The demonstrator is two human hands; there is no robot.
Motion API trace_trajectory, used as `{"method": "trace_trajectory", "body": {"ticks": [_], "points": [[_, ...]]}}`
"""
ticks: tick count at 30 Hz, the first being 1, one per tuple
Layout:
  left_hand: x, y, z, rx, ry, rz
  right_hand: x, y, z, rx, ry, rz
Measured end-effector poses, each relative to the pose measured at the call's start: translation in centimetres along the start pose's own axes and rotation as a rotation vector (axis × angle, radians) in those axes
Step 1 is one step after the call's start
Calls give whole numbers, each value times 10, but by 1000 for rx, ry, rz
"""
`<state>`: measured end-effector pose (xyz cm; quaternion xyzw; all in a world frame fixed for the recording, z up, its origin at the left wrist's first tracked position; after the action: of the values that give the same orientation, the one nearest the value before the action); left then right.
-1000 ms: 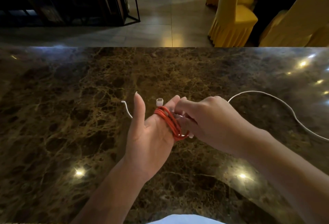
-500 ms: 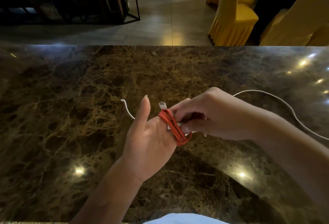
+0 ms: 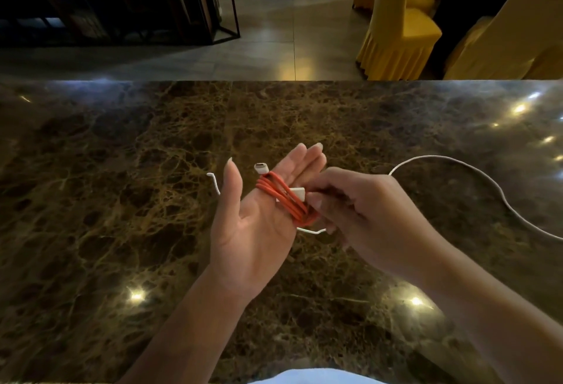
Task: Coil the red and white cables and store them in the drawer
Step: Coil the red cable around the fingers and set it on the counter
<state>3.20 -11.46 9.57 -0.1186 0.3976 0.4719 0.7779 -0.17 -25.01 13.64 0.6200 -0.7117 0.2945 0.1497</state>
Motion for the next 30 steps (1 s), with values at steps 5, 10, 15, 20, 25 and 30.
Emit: {"method": "trace_trajectory", "body": {"ticks": [5,10,15,20,25,30], "points": [[0,3,4,45,-38,-92,8,-12,-7,130,-40,-159],[0,1,6,6,-47,-46,7,-20,-1,122,0,-155],[3,3,-1,51,-20,-59,5,-22,5,19,-121,-268],[6,-1,-5,80,-171,-138,3,-27,4,46,-1,-449],[2,-1,-3,29,92,-51,0,-31,1,-136,-117,-119],[7,2,5,-74,85,94,-9,-18,10,-209,-172,98]]}}
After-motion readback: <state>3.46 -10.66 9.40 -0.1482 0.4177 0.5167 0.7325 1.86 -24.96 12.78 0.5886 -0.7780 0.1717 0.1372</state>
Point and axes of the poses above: each hand's wrist, its own y-axis away from the middle knuckle, its own x-axis out of the back of the hand, z = x × y, the point moved 5 cm from there along -y, towards the middle knuckle, and after that the axes turned 13 degrees about z, right-handed, at the moved point
